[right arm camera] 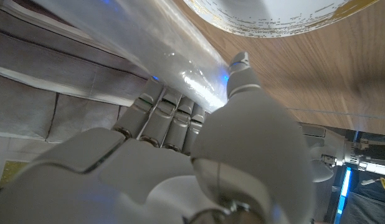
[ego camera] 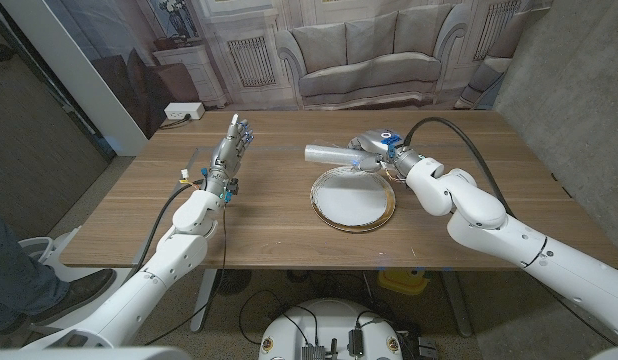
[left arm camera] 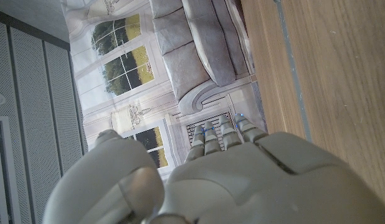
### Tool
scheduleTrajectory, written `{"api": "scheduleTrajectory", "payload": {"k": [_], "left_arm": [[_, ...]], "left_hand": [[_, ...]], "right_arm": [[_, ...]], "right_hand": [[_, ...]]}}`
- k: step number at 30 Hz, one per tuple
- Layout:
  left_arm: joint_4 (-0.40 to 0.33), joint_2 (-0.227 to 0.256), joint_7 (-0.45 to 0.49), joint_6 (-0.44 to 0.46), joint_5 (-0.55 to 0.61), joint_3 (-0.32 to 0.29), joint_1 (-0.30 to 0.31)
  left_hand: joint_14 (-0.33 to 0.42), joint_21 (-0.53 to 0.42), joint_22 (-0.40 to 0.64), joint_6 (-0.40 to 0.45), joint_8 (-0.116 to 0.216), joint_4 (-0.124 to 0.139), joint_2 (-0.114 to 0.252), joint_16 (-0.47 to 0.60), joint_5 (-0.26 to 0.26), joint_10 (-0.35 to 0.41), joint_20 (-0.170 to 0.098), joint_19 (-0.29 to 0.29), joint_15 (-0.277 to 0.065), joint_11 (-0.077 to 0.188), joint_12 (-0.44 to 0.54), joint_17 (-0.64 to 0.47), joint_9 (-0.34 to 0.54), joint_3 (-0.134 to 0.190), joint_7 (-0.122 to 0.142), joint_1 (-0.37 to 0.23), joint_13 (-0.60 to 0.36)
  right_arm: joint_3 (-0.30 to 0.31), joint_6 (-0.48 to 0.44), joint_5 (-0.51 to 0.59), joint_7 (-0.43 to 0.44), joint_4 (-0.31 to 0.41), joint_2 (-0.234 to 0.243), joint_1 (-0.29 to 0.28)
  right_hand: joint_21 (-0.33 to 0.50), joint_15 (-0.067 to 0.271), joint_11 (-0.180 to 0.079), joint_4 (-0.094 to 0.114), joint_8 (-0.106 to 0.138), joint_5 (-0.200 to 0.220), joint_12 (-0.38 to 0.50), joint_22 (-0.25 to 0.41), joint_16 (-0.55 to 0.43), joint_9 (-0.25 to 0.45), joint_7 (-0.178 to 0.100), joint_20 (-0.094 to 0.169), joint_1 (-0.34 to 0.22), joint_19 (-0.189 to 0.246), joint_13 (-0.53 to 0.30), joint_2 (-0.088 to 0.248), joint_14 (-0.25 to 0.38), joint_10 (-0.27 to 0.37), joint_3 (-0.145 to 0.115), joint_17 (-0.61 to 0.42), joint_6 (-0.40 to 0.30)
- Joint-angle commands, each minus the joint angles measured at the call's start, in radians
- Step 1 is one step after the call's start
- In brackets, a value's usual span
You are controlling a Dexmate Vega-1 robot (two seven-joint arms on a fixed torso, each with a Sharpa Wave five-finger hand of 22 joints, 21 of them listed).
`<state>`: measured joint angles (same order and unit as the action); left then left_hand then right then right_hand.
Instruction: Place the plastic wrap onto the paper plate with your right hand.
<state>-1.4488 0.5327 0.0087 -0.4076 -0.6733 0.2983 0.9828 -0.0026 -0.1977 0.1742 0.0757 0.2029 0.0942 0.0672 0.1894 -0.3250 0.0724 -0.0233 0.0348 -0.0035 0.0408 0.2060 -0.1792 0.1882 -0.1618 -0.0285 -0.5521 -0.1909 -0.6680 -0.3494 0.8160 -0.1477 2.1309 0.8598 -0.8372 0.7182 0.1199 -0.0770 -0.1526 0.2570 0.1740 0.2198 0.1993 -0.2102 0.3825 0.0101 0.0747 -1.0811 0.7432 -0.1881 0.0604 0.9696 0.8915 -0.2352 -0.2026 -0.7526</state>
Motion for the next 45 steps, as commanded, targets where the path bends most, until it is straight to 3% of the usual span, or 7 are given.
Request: {"api": "scheduleTrajectory", "payload": {"k": [1, 16, 29, 45], "left_arm": [[0.009, -0.004, -0.004, -0.003, 0.002, 0.002, -0.004], [-0.001, -0.006, 0.012, 0.001, 0.012, 0.005, -0.005], [0.017, -0.016, 0.001, -0.014, 0.009, 0.006, -0.013], [0.011, -0.013, 0.007, -0.013, 0.008, 0.003, -0.004]], "left_hand": [[0.004, -0.001, 0.005, 0.008, -0.002, -0.003, 0.003, -0.001, 0.001, 0.002, -0.001, 0.009, -0.004, 0.0, -0.003, -0.004, 0.003, -0.008, -0.003, -0.002, 0.0], [0.004, -0.001, 0.005, 0.008, -0.002, -0.002, 0.004, -0.001, 0.001, 0.002, -0.001, 0.009, -0.004, 0.0, -0.002, -0.004, 0.003, -0.011, -0.005, -0.003, 0.0], [0.004, -0.001, 0.005, 0.007, -0.002, -0.002, 0.005, -0.001, 0.001, 0.001, -0.001, 0.009, -0.005, 0.002, -0.003, -0.004, 0.003, -0.013, -0.005, -0.004, 0.0], [0.003, -0.001, 0.005, 0.008, -0.002, -0.002, 0.006, -0.001, 0.001, 0.001, -0.001, 0.009, -0.004, 0.0, -0.003, -0.004, 0.003, -0.016, -0.004, -0.005, 0.0]], "right_arm": [[-0.001, 0.061, 0.016, -0.005, -0.011, -0.017, 0.003], [-0.019, 0.15, 0.021, -0.003, -0.06, -0.042, 0.024], [-0.033, 0.161, 0.047, -0.045, -0.059, -0.055, 0.03], [-0.05, 0.18, 0.079, -0.036, -0.099, -0.081, 0.034]], "right_hand": [[0.011, 0.113, -0.065, 0.072, 0.001, 0.004, -0.004, 0.0, -0.004, 0.003, -0.149, 0.134, -0.049, -0.004, -0.004, 0.108, 0.022, 0.071, -0.079, -0.002, -0.22], [0.019, 0.112, -0.06, 0.07, -0.001, 0.003, -0.004, -0.002, -0.004, 0.01, -0.148, 0.133, -0.044, -0.007, -0.004, 0.107, 0.023, 0.076, -0.081, -0.002, -0.225], [0.023, 0.112, -0.06, 0.068, -0.004, 0.002, -0.005, -0.003, -0.004, 0.012, -0.15, 0.133, -0.042, -0.01, -0.004, 0.107, 0.023, 0.075, -0.083, -0.002, -0.226], [0.028, 0.112, -0.066, 0.066, -0.009, 0.001, -0.005, -0.005, -0.001, 0.009, -0.149, 0.133, -0.038, -0.013, -0.004, 0.105, 0.017, 0.078, -0.085, -0.001, -0.232]]}}
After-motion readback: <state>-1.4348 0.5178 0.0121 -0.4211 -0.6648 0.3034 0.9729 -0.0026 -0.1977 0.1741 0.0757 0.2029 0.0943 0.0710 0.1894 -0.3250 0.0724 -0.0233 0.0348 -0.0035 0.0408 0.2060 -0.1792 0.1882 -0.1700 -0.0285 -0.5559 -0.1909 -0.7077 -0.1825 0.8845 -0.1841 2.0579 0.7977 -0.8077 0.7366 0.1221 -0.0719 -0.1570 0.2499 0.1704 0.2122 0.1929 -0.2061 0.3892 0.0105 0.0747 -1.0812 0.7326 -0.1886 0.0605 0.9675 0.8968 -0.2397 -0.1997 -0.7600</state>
